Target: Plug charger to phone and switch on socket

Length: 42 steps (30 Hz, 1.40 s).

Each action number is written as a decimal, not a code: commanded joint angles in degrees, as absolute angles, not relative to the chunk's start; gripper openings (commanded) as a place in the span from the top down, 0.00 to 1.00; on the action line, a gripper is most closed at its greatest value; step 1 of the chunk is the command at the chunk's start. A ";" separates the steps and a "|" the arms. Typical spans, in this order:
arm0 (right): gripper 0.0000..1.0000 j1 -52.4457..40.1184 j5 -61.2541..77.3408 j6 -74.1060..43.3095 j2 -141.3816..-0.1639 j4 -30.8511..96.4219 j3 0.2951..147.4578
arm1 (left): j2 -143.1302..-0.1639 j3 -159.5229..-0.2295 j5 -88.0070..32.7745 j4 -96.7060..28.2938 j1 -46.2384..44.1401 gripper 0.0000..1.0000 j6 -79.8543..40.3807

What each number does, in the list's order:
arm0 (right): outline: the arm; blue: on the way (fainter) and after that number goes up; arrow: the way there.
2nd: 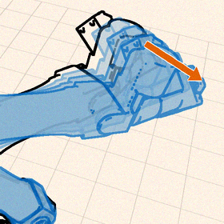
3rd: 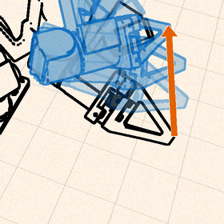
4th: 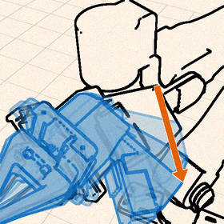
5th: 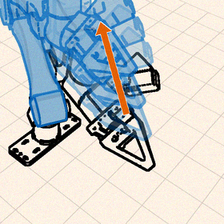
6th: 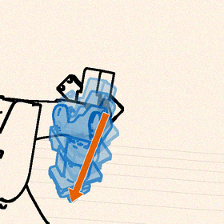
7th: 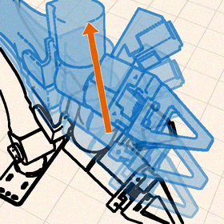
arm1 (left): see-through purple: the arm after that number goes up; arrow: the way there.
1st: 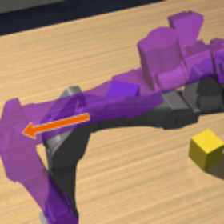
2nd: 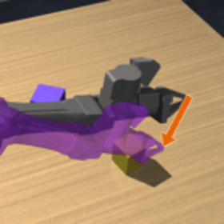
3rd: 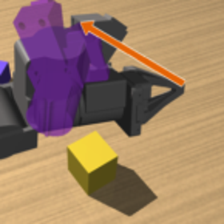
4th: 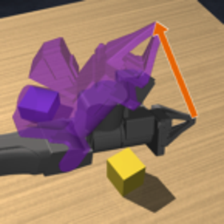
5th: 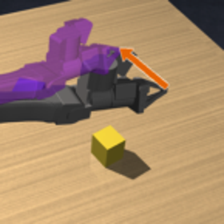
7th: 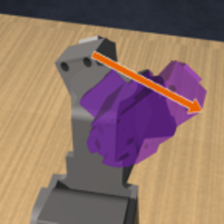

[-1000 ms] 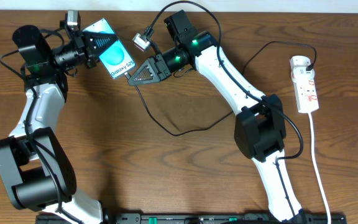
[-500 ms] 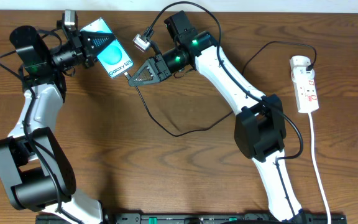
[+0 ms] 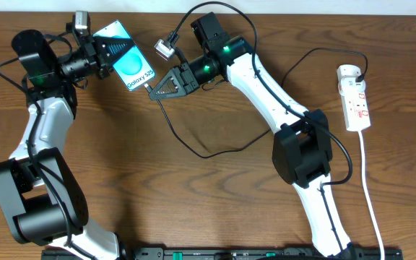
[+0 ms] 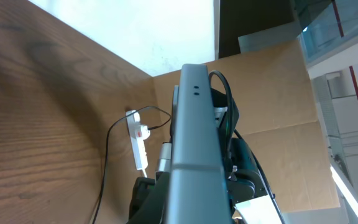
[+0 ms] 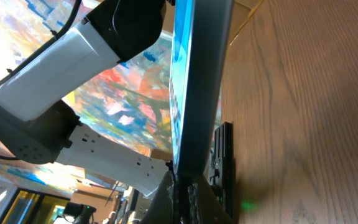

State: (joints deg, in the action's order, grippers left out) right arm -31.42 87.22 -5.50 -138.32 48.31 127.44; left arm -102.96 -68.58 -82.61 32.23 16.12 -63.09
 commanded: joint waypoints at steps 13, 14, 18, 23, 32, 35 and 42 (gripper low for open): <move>0.99 -31.62 88.99 -5.72 -137.91 47.48 127.61 | -102.98 -68.69 -83.33 32.91 15.88 0.93 -62.19; 0.99 -31.62 88.84 -5.72 -137.91 47.48 127.61 | -102.98 -68.69 -83.33 32.91 15.81 0.93 -62.19; 0.99 -31.62 88.62 -5.72 -137.91 47.51 127.61 | -102.98 -68.69 -83.31 32.91 15.77 0.93 -62.22; 0.99 -31.62 88.53 -5.72 -137.91 47.35 127.61 | -102.98 -68.69 -83.09 32.88 15.77 0.93 -62.24; 0.99 -31.92 87.46 -5.74 -137.91 47.33 127.61 | -102.98 -68.69 -82.89 32.88 15.77 0.93 -62.87; 0.99 -32.05 87.13 -5.74 -137.91 47.33 127.61 | -102.98 -68.69 -82.85 32.88 15.77 0.93 -63.11; 0.99 -32.10 87.13 -5.74 -137.91 47.29 127.61 | -102.98 -68.69 -82.46 32.86 15.77 0.93 -63.31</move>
State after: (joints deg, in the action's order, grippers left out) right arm -31.73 86.50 -5.50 -138.32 47.31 127.44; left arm -102.96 -68.58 -82.35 32.23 16.01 -63.18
